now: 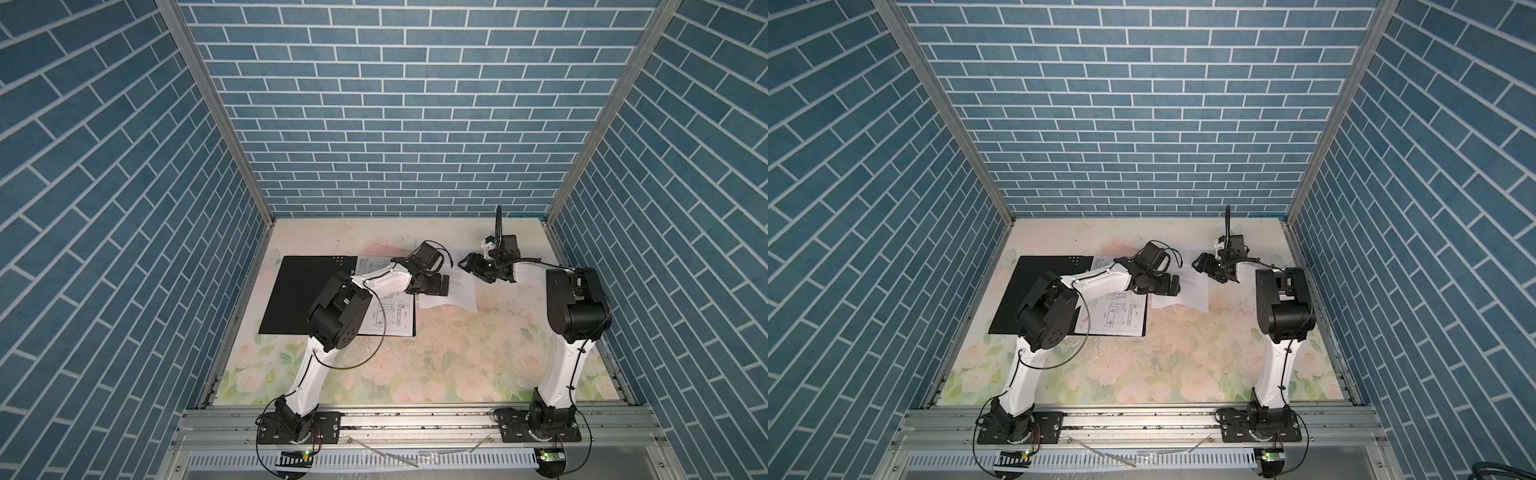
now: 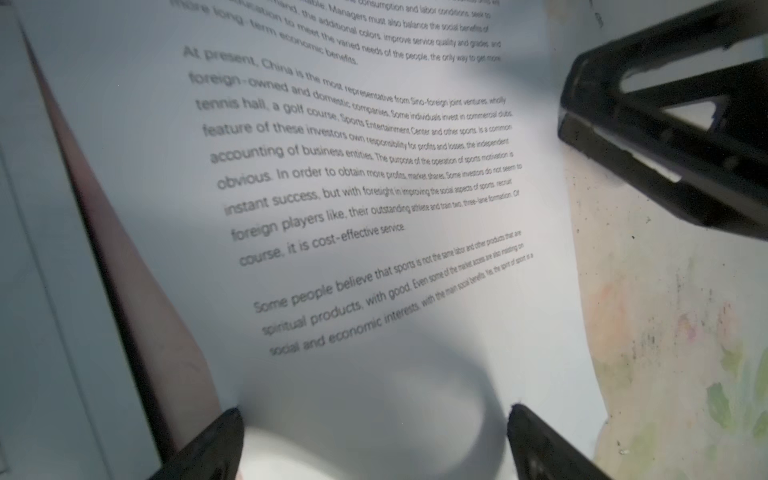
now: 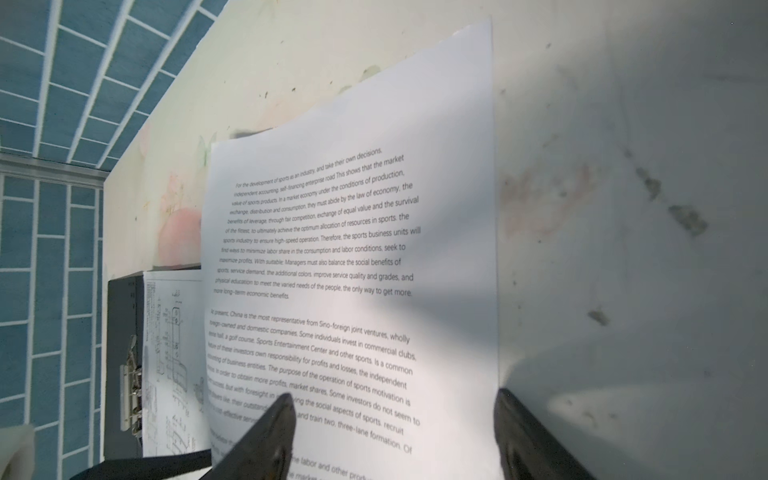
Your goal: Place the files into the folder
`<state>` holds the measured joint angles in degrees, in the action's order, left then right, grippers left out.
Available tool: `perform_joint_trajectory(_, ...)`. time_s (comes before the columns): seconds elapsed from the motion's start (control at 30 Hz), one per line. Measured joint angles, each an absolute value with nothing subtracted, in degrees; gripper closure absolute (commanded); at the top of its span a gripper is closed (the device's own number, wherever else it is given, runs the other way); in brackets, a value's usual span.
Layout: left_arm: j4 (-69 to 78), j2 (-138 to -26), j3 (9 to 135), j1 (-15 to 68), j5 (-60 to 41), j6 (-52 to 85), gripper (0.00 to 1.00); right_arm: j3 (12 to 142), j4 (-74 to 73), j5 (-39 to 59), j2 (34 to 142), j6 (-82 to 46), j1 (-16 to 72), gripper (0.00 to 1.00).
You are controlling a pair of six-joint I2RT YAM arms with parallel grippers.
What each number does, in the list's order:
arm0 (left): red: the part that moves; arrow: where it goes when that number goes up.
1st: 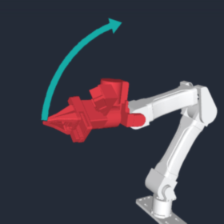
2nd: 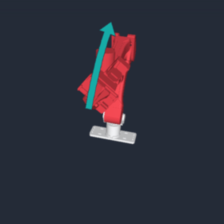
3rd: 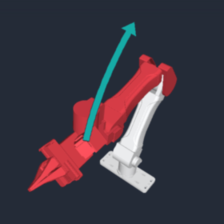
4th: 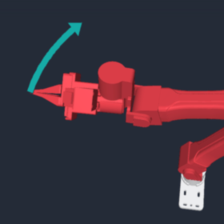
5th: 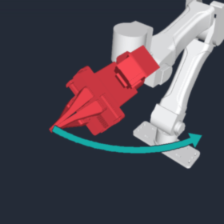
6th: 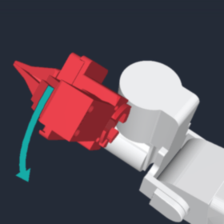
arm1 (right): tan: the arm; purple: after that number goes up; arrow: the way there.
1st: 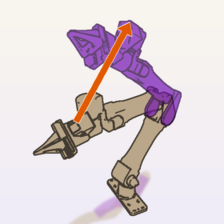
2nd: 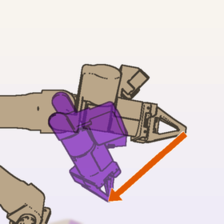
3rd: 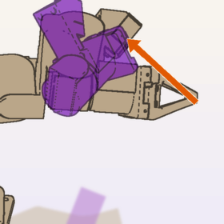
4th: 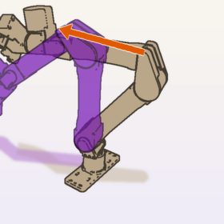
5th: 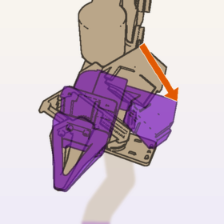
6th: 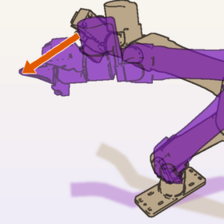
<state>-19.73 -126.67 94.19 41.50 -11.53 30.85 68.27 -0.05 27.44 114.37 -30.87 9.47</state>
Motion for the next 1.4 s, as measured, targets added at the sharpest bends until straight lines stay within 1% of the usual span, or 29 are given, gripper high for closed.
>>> perform_joint_trajectory(0.23,-15.64,-126.67,92.97,41.52,-13.45,31.73,0.00,63.83,-3.95,30.83,112.55,-33.43,9.56,0.25)
perform_joint_trajectory(0.43,-12.08,-126.65,91.64,41.50,-15.07,32.51,0.00,60.95,-6.94,31.29,111.31,-34.74,9.61,0.25)
perform_joint_trajectory(0.9,-8.86,-126.98,90.94,41.50,-17.19,33.82,0.01,59.53,-10.13,32.64,111.09,-39.22,9.61,0.26)
perform_joint_trajectory(1.2,-7.18,-127.92,91.55,41.50,-18.48,34.09,0.04,58.59,-12.12,34.54,111.18,-42.17,10.37,0.26)
perform_joint_trajectory(1.4,-6.02,-128.22,91.55,41.47,-19.27,34.13,0.04,58.46,-12.69,34.98,111.31,-43.22,10.50,0.26)
